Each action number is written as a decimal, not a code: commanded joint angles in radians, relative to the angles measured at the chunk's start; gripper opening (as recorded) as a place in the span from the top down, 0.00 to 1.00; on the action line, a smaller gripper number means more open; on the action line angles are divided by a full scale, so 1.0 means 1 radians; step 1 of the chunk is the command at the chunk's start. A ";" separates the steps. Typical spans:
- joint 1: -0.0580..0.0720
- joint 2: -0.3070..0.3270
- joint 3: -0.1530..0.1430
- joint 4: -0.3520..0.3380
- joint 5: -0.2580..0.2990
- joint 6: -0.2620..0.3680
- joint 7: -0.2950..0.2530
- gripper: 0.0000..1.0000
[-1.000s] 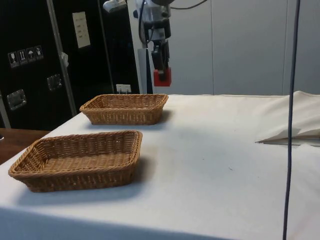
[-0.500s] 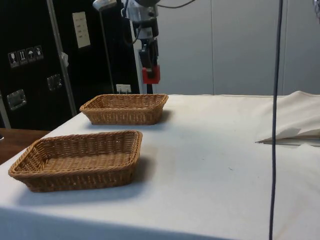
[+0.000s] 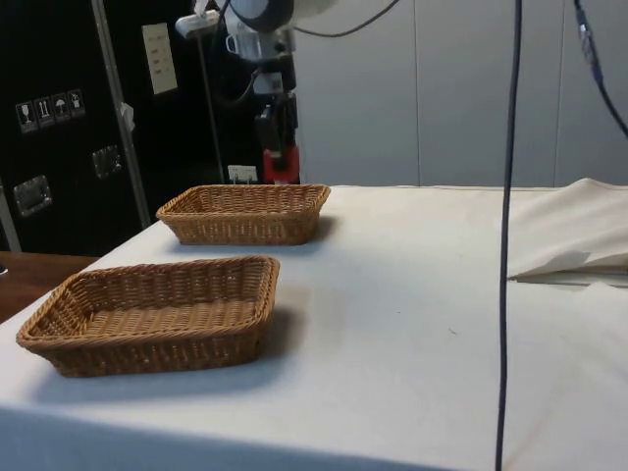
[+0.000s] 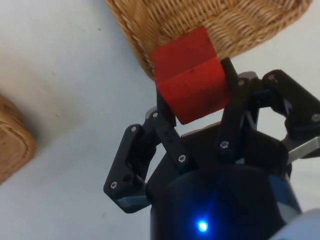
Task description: Pick up the red cube and place it into the right basket.
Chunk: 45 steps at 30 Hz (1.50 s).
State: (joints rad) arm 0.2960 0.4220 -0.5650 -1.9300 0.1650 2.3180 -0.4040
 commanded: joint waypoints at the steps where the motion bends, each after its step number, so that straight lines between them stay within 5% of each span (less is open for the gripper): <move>1: -0.010 0.012 0.011 0.014 0.032 -0.010 -0.014 0.97; 5: -0.012 0.042 0.012 0.036 0.080 -0.013 -0.029 0.97; 6: -0.001 0.038 0.000 0.027 0.064 0.000 -0.021 0.97; 7: -0.013 0.050 0.012 0.042 0.092 -0.013 -0.034 0.97; 14: -0.022 0.111 0.004 0.095 0.172 -0.019 -0.067 0.97; 15: -0.010 0.107 -0.004 0.085 0.165 -0.004 -0.061 0.97; 16: -0.023 0.120 0.002 0.102 0.178 -0.018 -0.069 0.97; 25: -0.038 0.194 -0.014 0.166 0.216 -0.014 -0.073 0.97; 26: -0.028 0.188 -0.021 0.156 0.209 -0.005 -0.068 0.97; 28: -0.045 0.219 -0.015 0.187 0.228 -0.012 -0.072 0.97; 31: -0.051 0.247 -0.016 0.210 0.246 -0.012 -0.074 0.97; 33: -0.054 0.279 -0.015 0.236 0.263 -0.010 -0.072 0.97; 34: -0.045 0.267 -0.024 0.222 0.255 -0.005 -0.070 0.97; 37: -0.059 0.310 -0.016 0.260 0.281 -0.011 -0.073 0.97; 41: -0.062 0.338 -0.020 0.286 0.302 -0.015 -0.074 0.97; 42: -0.054 0.338 -0.025 0.279 0.299 -0.005 -0.071 0.97; 45: -0.063 0.349 -0.023 0.298 0.310 -0.016 -0.075 0.97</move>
State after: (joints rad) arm 0.2390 0.7700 -0.5920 -1.6390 0.4720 2.3130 -0.4750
